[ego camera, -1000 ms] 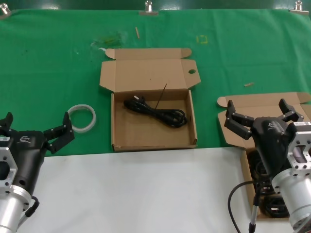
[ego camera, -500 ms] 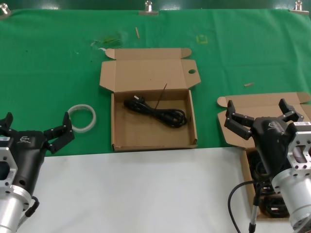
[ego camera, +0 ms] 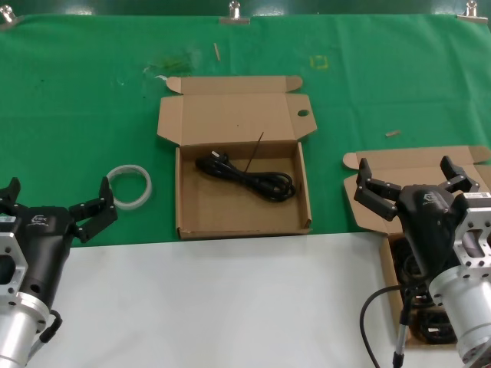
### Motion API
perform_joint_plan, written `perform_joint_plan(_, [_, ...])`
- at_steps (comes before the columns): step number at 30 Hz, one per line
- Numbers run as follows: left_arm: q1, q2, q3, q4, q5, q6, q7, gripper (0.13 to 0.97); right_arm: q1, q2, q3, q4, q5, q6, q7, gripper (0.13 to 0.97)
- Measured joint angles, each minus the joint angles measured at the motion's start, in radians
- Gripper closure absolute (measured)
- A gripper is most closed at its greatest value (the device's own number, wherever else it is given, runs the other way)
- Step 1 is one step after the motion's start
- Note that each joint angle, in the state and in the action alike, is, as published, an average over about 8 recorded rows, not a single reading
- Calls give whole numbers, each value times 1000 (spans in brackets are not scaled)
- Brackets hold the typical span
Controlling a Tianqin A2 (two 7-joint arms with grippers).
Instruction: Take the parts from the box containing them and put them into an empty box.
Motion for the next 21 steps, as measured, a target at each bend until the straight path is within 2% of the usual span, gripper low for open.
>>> perform_joint_plan(21, [0,0,0,0,0,0,0,132,0,0,0,0,0,0,0,129])
